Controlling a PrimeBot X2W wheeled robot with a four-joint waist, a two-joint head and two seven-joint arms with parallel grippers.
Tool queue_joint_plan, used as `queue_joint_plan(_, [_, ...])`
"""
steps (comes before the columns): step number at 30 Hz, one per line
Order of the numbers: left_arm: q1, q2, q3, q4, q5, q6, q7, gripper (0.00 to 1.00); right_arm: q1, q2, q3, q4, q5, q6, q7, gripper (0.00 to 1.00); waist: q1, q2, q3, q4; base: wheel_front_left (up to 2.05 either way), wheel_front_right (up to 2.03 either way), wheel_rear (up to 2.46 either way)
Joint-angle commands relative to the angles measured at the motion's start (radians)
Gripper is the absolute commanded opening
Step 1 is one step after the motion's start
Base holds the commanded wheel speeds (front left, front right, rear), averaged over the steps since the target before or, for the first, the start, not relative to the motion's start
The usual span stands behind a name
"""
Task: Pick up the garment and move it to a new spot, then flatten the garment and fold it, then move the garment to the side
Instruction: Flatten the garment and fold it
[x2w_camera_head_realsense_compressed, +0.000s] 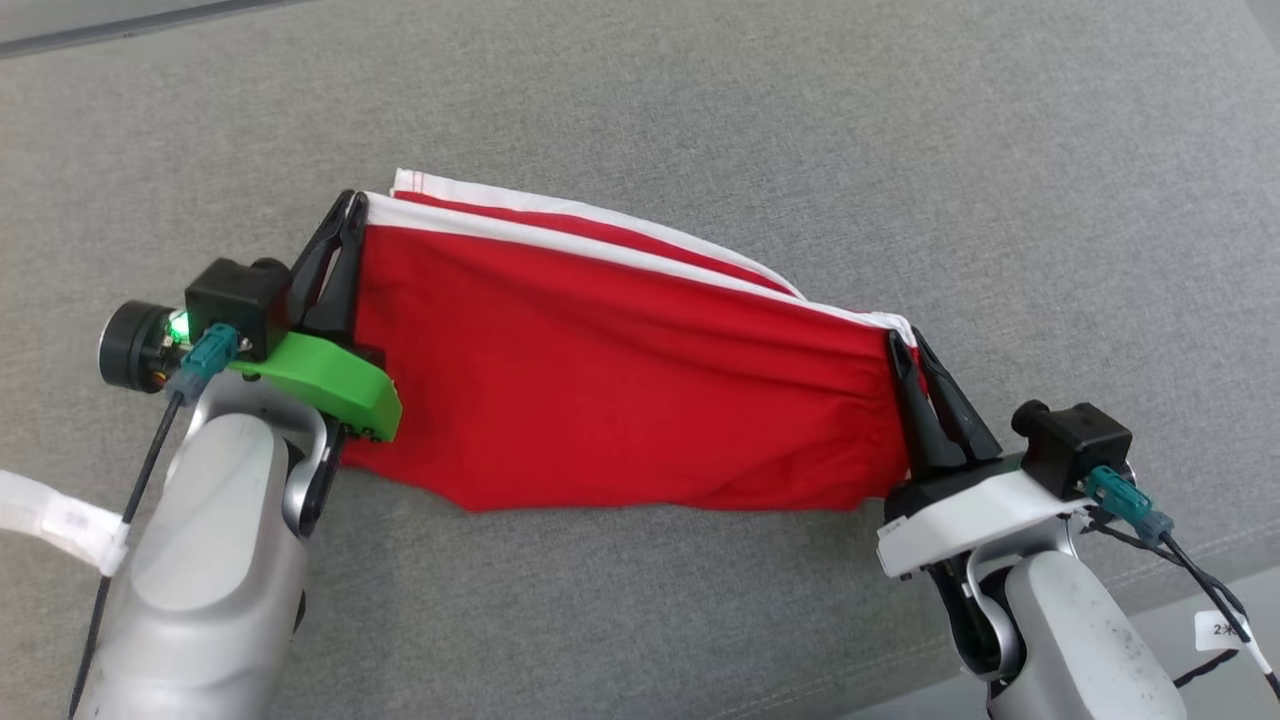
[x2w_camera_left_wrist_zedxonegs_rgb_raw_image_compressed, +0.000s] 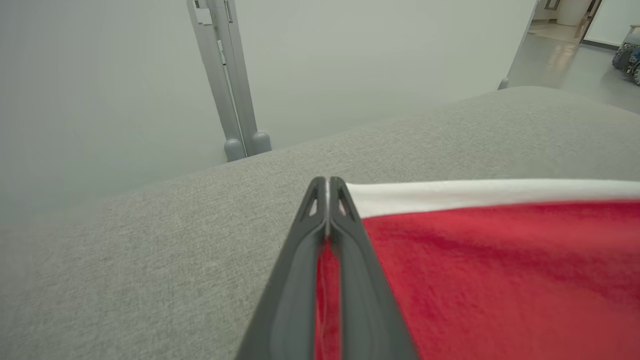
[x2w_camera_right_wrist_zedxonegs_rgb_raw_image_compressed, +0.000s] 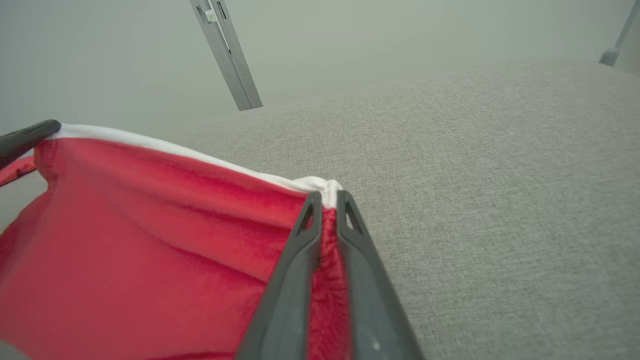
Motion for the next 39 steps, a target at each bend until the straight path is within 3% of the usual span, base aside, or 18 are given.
queue_joint_plan(1, [-0.036,0.014,-0.004,0.024,0.012,0.000,-0.003,0.00,-0.025,0.000,0.004,0.012,0.013,-0.001,-0.003,0.00,0.0000,-0.0001,0.046,-0.037,0.00,0.00,0.00])
queue_joint_plan(18, [-0.253,-0.004,-0.112,0.344,0.024,0.000,-0.003,0.00,-0.101,-0.001,0.044,0.081,0.064,-0.001,-0.003,0.00,0.0000,-0.0001,0.068,-0.063,0.00,0.00,0.00])
queue_joint_plan(19, [-0.257,-0.007,-0.118,0.361,0.018,0.000,-0.002,0.00,-0.101,-0.001,0.044,0.083,0.067,-0.001,-0.003,0.16,0.0000,-0.0001,0.066,-0.063,0.00,0.00,0.00])
queue_joint_plan(20, [-0.264,-0.009,-0.128,0.378,0.014,0.000,0.000,0.00,-0.100,-0.001,0.042,0.088,0.070,-0.001,-0.003,0.40,0.0000,-0.0001,0.063,-0.063,0.00,0.00,0.00])
queue_joint_plan(21, [-0.271,-0.008,-0.134,0.392,0.016,0.000,0.000,0.00,-0.099,-0.001,0.043,0.090,0.071,-0.001,-0.003,0.72,0.0000,-0.0001,0.059,-0.062,0.00,0.00,0.00])
queue_joint_plan(22, [-0.280,-0.008,-0.140,0.409,0.018,0.000,0.000,0.11,-0.098,-0.001,0.043,0.094,0.072,-0.001,-0.003,1.00,0.0000,-0.0001,0.055,-0.062,0.00,0.00,0.00])
queue_joint_plan(23, [-0.284,-0.011,-0.143,0.420,0.017,0.000,0.000,0.33,-0.097,-0.001,0.043,0.096,0.074,-0.001,-0.003,1.00,0.0000,-0.0001,0.052,-0.062,0.00,0.00,0.00])
queue_joint_plan(24, [-0.288,-0.014,-0.146,0.434,0.013,0.000,0.000,0.45,-0.096,-0.001,0.044,0.097,0.076,-0.001,-0.003,1.00,0.0000,-0.0001,0.049,-0.061,0.00,0.00,0.00])
queue_joint_plan(26, [-0.291,-0.020,-0.151,0.453,0.007,0.000,-0.001,1.00,-0.093,0.000,0.044,0.093,0.077,-0.001,-0.003,1.00,0.0000,-0.0001,0.042,-0.059,0.00,0.00,0.00])
queue_joint_plan(39, [-0.224,-0.052,-0.170,0.477,-0.068,0.000,-0.003,1.00,-0.026,0.000,-0.053,-0.001,0.040,-0.001,-0.003,1.00,0.0000,-0.0001,-0.060,-0.012,0.00,0.00,0.00])
